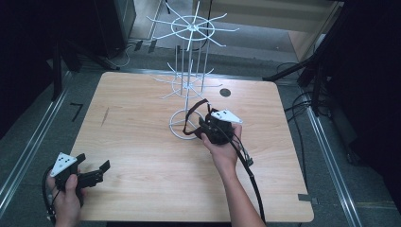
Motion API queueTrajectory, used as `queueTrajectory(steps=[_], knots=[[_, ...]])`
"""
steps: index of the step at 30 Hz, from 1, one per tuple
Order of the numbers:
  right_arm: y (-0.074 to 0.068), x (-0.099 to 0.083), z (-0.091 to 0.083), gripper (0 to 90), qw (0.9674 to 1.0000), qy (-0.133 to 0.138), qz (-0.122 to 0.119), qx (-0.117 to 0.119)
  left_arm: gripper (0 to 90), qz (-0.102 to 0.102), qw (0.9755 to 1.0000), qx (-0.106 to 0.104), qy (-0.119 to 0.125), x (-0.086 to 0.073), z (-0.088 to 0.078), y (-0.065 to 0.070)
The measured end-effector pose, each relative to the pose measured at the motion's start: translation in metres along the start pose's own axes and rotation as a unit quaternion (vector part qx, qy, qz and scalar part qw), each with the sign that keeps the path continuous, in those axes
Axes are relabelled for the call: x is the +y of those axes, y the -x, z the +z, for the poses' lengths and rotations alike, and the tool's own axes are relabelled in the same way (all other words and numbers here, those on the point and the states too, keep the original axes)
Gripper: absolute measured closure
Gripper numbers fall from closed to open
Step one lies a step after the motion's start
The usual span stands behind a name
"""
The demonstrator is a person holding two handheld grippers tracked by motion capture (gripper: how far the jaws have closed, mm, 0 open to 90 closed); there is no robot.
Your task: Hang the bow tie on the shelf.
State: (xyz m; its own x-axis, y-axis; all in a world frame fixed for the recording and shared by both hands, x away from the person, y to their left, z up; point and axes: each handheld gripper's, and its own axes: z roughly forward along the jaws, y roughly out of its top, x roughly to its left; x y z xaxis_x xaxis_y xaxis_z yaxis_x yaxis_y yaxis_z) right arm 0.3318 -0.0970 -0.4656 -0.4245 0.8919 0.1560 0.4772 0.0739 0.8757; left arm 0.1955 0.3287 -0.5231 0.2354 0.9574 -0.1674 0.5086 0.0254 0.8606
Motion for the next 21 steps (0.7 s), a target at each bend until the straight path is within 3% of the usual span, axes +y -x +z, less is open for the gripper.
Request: queueTrajectory(steps=[4, 13, 21], knots=[[0.006, -0.008, -0.004, 55.1, 0.9999, -0.005, 0.003, 0.009, 0.0, 0.0, 1.0, 0.0, 0.001, 0.0, 0.0, 0.0], [0.024, -0.027, -0.02, 48.6, 0.9997, -0.007, 0.014, 0.017, 0.0, 0.0, 1.0, 0.002, 0.001, 0.0, 0.0, 0.001], [0.052, -0.046, -0.046, 38.8, 0.9997, 0.001, 0.019, 0.016, 0.0, 0.001, 1.0, 0.002, 0.0, 0.0, 0.0, 0.001]])
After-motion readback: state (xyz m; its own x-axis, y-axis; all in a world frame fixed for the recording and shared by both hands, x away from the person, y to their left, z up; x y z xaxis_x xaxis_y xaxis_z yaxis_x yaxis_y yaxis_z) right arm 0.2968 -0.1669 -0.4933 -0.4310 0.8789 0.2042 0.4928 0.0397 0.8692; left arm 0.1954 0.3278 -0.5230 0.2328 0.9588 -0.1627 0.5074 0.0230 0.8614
